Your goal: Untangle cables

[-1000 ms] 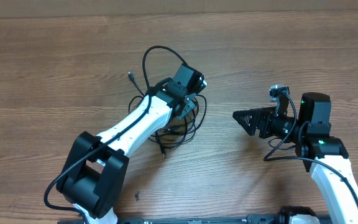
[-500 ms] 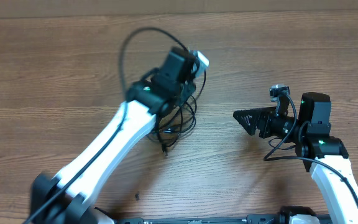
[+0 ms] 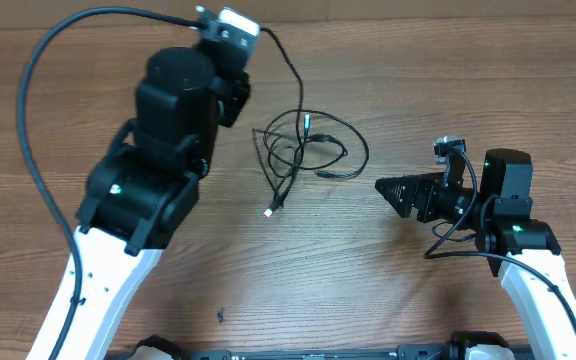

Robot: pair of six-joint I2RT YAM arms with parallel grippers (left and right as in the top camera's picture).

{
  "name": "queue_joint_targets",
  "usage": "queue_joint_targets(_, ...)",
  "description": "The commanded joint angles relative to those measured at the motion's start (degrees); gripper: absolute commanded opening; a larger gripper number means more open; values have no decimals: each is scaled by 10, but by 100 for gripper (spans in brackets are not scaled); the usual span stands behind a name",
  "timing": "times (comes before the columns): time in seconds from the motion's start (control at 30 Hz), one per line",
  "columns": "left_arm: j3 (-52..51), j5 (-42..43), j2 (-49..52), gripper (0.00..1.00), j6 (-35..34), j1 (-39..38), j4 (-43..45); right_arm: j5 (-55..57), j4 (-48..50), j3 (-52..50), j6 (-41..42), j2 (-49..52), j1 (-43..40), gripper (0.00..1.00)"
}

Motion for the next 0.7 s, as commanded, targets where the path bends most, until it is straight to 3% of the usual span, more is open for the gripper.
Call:
queue_joint_targets(0.0,10,-14,-33,4,4,17,4,3,1,5,-4,-2,0,78)
queue_joint_targets(0.43,35,-42,-54,4,4,22,70,3,1,5,-4,-2,0,78)
queue_joint_targets(0.67,36,-8,-55,4,-74,22,78,-10,8,5,0,-2,0,78)
